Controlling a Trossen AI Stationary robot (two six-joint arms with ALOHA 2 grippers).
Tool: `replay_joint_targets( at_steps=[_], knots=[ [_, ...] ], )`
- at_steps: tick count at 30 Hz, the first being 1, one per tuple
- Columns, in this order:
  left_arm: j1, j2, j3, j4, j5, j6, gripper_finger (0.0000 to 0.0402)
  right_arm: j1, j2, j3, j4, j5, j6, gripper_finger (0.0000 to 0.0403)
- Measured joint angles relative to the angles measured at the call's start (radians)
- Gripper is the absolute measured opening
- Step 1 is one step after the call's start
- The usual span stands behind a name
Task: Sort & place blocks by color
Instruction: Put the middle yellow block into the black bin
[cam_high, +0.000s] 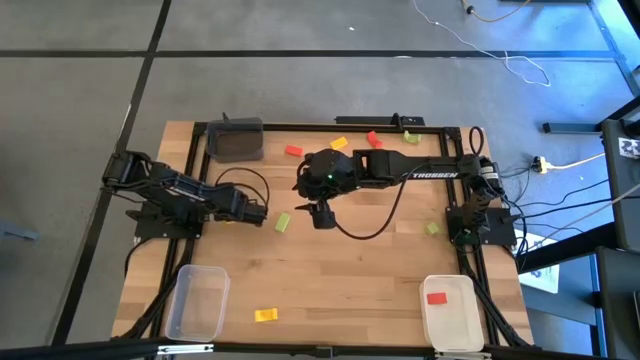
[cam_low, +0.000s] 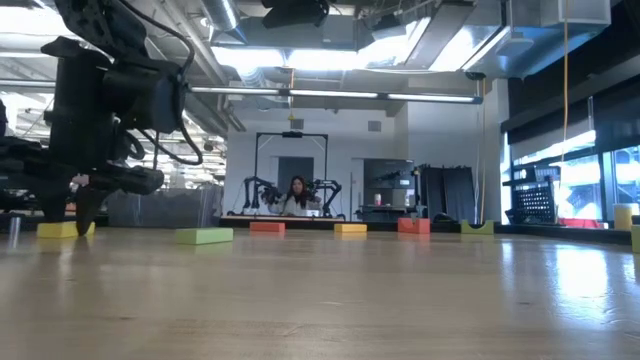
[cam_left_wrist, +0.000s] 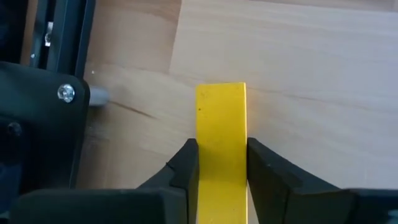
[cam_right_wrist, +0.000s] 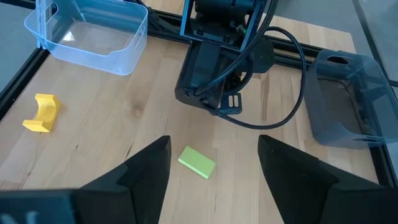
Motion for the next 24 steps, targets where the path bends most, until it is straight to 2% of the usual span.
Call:
replay_joint_targets(
  at_steps=[6,16,24],
  knots=[
    [0.005,-0.056,0.014,-0.005,-0.031,0.009,0.0093,0.0,0.0,0.0,0.001,0.0,0.0,0.0242],
    [0.086,-0.172,0.024,-0.023,-0.066,0.156,0.0093,0.0,0.0,0.0,0.002,0.003,-0.003,0.0242],
    [0.205,-0.195,0.117,-0.026,-0.094,0.381,0.0093,-0.009,0.0,0.0,0.001,0.083,0.0,0.0242]
  ],
)
